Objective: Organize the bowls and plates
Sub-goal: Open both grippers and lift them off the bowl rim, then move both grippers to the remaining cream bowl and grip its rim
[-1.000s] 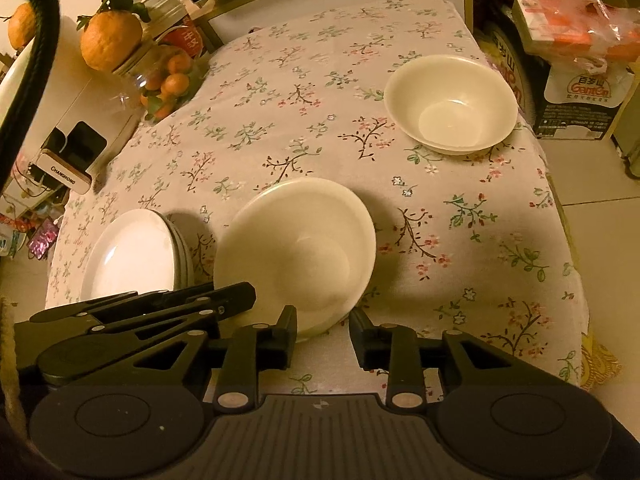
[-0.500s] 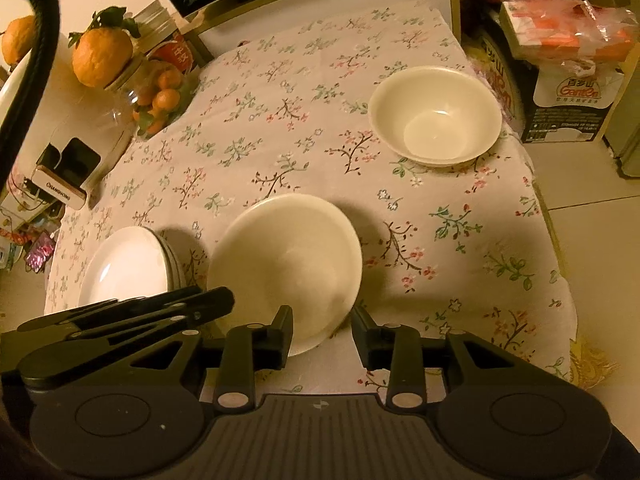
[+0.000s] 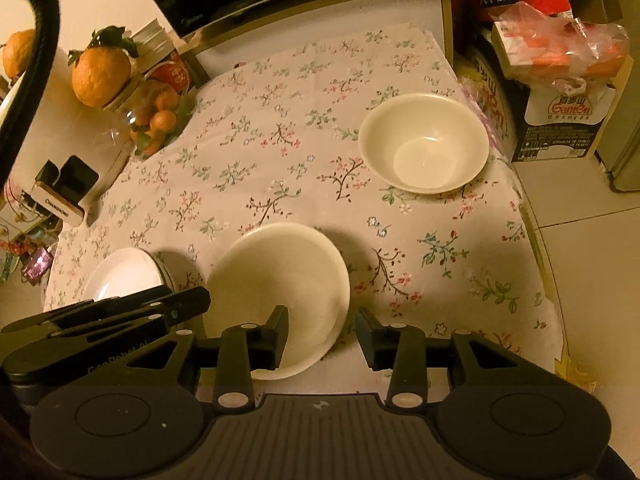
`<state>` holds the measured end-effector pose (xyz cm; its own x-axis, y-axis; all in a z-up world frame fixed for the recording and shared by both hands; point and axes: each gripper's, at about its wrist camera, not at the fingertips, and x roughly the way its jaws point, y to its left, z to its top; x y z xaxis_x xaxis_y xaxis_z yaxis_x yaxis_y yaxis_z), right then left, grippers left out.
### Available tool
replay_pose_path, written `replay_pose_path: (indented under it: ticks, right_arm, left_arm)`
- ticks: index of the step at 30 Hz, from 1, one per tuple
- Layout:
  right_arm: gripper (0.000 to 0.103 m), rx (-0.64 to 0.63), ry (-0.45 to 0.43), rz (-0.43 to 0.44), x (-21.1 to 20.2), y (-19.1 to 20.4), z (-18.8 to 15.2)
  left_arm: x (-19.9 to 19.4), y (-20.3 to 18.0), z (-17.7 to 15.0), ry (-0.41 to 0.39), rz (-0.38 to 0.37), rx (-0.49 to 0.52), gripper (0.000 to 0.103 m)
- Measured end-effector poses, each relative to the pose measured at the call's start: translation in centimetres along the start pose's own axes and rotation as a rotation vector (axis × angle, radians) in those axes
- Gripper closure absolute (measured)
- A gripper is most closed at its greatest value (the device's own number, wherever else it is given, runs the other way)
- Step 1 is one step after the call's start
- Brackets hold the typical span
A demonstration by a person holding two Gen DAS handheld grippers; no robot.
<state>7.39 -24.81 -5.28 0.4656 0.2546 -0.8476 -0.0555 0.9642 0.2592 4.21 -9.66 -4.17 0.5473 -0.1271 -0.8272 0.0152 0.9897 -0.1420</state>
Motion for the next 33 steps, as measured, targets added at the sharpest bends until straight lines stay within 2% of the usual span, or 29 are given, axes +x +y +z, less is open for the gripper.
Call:
replay_pose_path:
  ticks: [4,6,10,12,18,24,28,33]
  right_arm:
    - [0.061,-0.014,-0.016,0.007,-0.4,0.0,0.5]
    - [0.058,-0.01,-0.032,0.009,-0.7,-0.3,0.9]
    - [0.043,0.023,-0.066,-0.002,-1.3,-1.5,2.1]
    - [0.04,0.035,-0.078,-0.013,-1.5,-2.0,2.5]
    - [0.032,0.082,-0.095,-0.029,-1.6,-3.4,3.4]
    - [0.027,0.135,-0.106,-0.042,-1.5,-4.5,4.6]
    - [0.026,0.184,-0.078,-0.033,-0.8,-5.5,5.3]
    - [0.025,0.268,-0.056,-0.035,0.2,-6.8,6.1]
  left_arm:
    - [-0.2,0.0,1.0,-0.024,-0.005,-0.011,0.059]
    - [-0.2,-0.1,1.6,-0.039,-0.011,-0.019,0.052]
    - [0.0,-0.4,3.1,-0.064,-0.039,-0.045,0.036]
    - [0.2,-0.8,3.7,-0.074,-0.053,-0.052,0.028]
    - [1.2,-2.1,5.0,-0.095,-0.073,-0.04,0.013]
    - [3.3,-2.9,5.9,-0.055,-0.072,-0.058,0.009]
    - [4.3,-3.3,6.7,-0.049,-0.077,-0.064,0.007]
    - [5.1,-3.4,7.7,-0.05,-0.12,-0.072,0.007]
